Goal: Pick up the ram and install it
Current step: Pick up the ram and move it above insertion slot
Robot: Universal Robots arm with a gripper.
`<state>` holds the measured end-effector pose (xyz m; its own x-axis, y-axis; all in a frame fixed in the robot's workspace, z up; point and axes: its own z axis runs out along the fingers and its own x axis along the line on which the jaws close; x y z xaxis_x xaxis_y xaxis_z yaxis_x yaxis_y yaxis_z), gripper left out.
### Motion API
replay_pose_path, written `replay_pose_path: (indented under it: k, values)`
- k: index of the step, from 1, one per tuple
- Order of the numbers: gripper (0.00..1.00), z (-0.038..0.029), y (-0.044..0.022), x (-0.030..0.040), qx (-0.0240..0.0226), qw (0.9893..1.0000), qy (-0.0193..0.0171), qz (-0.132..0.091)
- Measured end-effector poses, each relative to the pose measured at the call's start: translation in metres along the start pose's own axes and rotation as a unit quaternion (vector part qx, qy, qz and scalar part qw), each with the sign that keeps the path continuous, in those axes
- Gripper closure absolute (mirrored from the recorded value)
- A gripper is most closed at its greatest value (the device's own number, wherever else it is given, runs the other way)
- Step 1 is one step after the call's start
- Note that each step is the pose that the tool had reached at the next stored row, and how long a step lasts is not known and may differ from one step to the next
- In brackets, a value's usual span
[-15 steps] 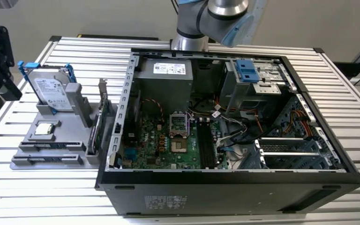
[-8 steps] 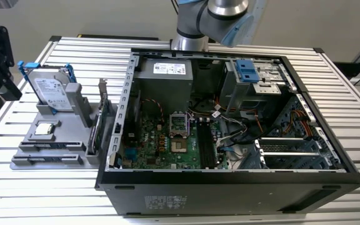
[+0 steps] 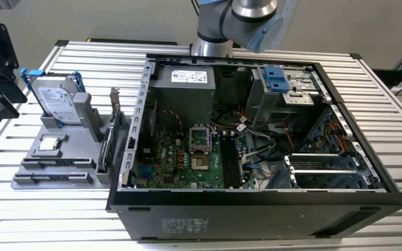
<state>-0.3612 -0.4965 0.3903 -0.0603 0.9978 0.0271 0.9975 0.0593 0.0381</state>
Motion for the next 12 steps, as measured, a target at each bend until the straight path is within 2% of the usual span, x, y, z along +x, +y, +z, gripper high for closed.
replay_pose_path:
  k: [4,12]
  values:
    - [0.0,0.0,-0.0003,0.0,0.0,1.0,0.0003,0.0]
    - [0.0,0.005,-0.0005,-0.0001,0.0001,1.0,0.0003,0.0]
